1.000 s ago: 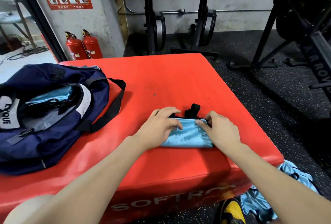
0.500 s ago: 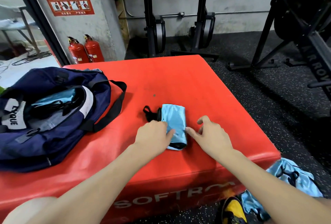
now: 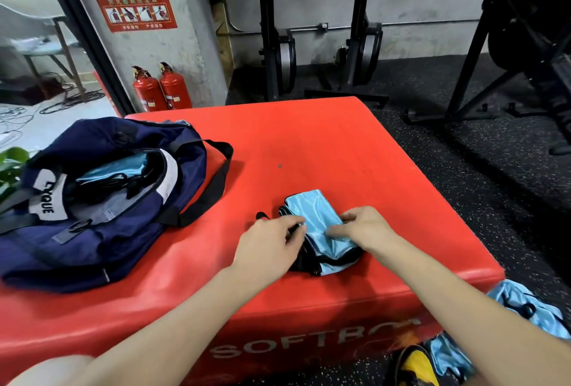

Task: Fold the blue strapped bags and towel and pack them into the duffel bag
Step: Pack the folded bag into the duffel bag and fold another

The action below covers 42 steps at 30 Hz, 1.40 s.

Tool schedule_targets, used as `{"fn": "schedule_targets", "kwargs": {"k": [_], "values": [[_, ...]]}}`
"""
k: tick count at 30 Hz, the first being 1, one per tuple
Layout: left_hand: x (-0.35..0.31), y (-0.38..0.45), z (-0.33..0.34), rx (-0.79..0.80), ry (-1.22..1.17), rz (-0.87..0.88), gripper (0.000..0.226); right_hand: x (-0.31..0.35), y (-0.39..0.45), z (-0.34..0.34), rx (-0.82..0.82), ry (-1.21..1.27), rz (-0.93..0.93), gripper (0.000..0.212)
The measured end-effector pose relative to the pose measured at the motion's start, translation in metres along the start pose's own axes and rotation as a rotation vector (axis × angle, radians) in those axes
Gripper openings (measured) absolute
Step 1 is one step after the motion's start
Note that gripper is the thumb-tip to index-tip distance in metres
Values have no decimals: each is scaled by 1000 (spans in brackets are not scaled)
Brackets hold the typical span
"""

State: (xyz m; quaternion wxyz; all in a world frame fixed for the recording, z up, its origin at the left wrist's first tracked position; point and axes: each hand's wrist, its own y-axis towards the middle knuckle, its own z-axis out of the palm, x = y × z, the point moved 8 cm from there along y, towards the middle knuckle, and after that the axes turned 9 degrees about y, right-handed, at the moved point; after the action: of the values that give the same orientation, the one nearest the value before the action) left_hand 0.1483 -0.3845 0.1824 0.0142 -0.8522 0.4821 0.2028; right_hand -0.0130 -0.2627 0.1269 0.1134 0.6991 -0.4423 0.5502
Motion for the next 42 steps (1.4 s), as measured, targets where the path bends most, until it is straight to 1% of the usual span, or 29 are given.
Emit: {"fn": "schedule_targets", "kwargs": {"k": [2, 3, 5, 8, 12, 15, 17, 19, 20, 22, 23, 25, 28, 32, 36, 38, 42], "values": [[8, 11, -10, -60, -122, 44, 27, 8, -4, 6, 79, 132, -30, 24], [12, 17, -13, -56, -212, 74, 27, 12, -5, 9, 122, 190, -45, 20], [19, 28, -17, 29, -338, 97, 32, 22, -8, 14, 201, 265, -94, 25], [27, 37, -23, 186, -447, 73, 37, 30, -10, 19, 297, 323, -128, 28], [23, 38, -20, 388, -664, 105, 26, 40, -15, 29, 414, 368, -123, 29], [24, 33, -19, 450, -664, 82, 22, 46, -17, 35, 468, 393, -88, 28], [29, 31, -24, 408, -623, 56, 23, 49, -15, 37, 467, 399, -73, 24], [37, 28, -35, 324, -599, 27, 23, 54, -14, 41, 451, 414, -61, 21], [42, 26, -42, 275, -604, 18, 23, 57, -15, 44, 449, 416, -56, 27], [57, 21, -58, 164, -625, 4, 22, 63, -17, 54, 471, 395, -47, 48], [66, 17, -66, 103, -627, -7, 22, 68, -20, 61, 489, 397, -54, 53], [89, 8, -84, -21, -606, -43, 23, 80, -26, 77, 515, 420, -103, 50], [119, -11, -107, -140, -625, -100, 26, 100, -37, 105, 495, 504, -189, 47], [152, -39, -133, -214, -609, -140, 36, 124, -50, 145, 417, 606, -238, 39], [186, -62, -163, -288, -558, -160, 42, 151, -61, 184, 380, 591, -293, 28], [209, -69, -178, -317, -533, -191, 42, 168, -61, 208, 376, 567, -300, 20], [266, -66, -205, -300, -461, -288, 38, 214, -49, 264, 368, 562, -294, 10]]}}
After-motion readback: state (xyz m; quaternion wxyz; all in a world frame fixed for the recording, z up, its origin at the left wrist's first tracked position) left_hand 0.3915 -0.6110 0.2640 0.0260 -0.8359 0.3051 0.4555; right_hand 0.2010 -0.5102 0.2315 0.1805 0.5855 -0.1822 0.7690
